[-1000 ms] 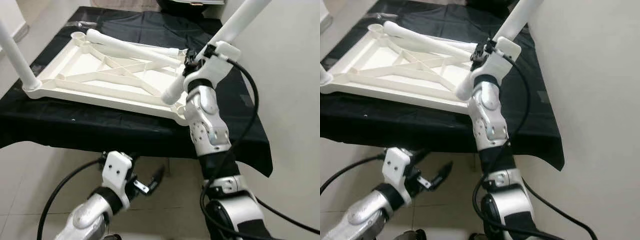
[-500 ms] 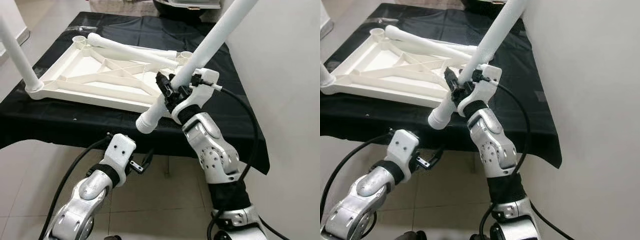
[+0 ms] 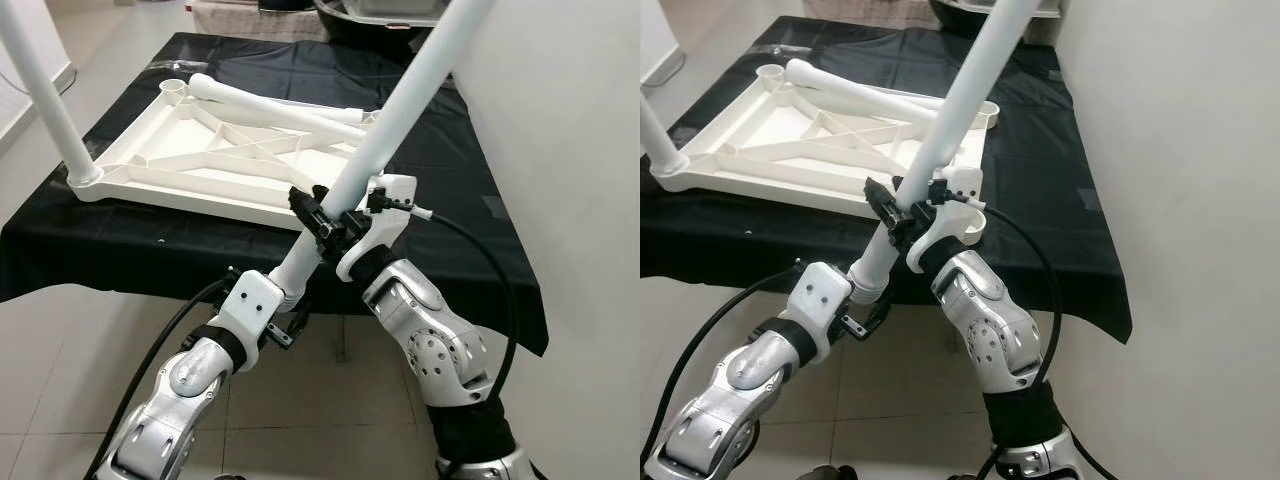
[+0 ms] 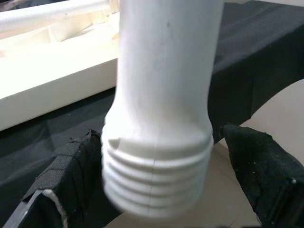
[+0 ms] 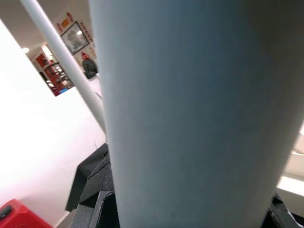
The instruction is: Building children table
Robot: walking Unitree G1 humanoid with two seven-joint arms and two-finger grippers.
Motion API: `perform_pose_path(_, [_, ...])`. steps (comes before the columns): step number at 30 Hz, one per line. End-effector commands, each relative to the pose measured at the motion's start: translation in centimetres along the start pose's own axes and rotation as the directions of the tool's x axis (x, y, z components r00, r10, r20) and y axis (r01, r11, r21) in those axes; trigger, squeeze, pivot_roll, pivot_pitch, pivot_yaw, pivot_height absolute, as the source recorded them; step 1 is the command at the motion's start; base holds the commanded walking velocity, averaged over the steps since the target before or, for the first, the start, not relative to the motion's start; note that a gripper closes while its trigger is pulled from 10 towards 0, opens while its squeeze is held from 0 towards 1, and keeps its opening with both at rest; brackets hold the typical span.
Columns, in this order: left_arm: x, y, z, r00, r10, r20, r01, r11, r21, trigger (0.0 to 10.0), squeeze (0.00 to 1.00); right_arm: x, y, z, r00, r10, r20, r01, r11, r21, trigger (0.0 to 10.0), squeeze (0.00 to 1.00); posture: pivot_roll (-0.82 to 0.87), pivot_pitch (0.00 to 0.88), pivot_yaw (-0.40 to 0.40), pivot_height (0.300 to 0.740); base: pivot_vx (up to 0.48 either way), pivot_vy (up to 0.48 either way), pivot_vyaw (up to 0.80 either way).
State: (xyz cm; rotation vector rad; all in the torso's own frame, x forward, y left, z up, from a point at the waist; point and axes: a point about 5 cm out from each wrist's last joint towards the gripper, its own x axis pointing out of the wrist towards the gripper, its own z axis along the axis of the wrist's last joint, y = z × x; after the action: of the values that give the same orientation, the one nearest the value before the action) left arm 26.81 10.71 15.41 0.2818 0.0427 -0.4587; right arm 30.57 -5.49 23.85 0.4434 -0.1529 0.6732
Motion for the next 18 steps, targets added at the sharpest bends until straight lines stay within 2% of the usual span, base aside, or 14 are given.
perform_pose_path(1, [0.1, -0.3, -0.5, 1.0, -0.013, -0.018, 0.013, 1.0, 0.012, 10.0, 0.0, -0.4, 0.4, 0.0, 1.0, 0.026, -0.004, -0.026, 1.0, 0.011, 10.0, 0.0, 0.06, 0.121, -0.052, 0.74, 0.0, 0.0, 0.0])
perform_pose_path(18, [0.1, -1.0, -1.2, 0.999, -0.041, -0.029, 0.04, 0.999, -0.013, 10.0, 0.0, -1.2, 1.7, -0.5, 0.993, 0.109, -0.044, -0.107, 0.994, 0.032, 10.0, 0.0, 0.06, 0.12, -0.051, 0.74, 0.0, 0.0, 0.0])
